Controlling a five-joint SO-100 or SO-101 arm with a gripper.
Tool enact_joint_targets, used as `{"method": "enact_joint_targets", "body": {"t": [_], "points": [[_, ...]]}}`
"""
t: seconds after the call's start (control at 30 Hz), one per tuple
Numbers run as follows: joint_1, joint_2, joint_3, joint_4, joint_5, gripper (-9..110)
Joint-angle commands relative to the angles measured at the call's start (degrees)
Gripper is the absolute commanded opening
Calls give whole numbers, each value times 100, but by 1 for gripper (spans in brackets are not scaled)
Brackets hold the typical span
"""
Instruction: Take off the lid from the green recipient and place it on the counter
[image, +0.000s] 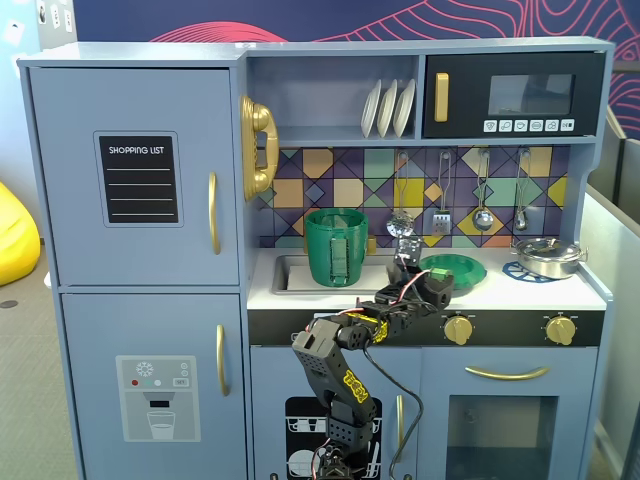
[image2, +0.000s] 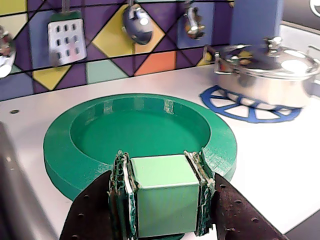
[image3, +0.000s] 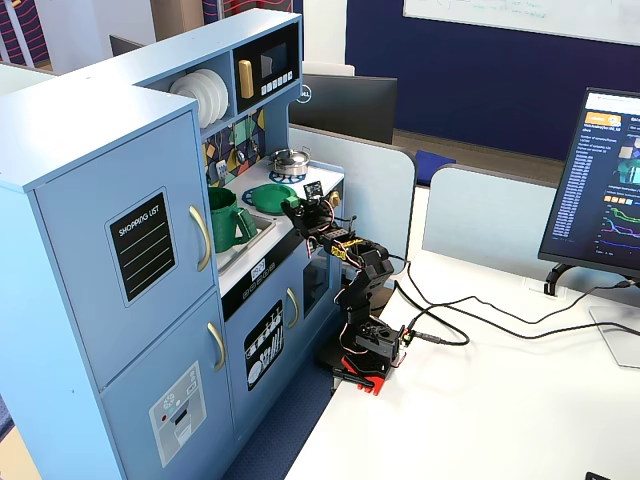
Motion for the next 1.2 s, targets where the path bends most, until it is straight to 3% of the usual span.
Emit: {"method": "enact_joint_targets", "body": {"t": [0.0,0.7,0.87,1.17], "points": [[-18,0,-105,-185,-97,0],[0,53,-26,308,-281,0],[88,62,-246,510,79,36],[149,158,-466,712,167,44]]}}
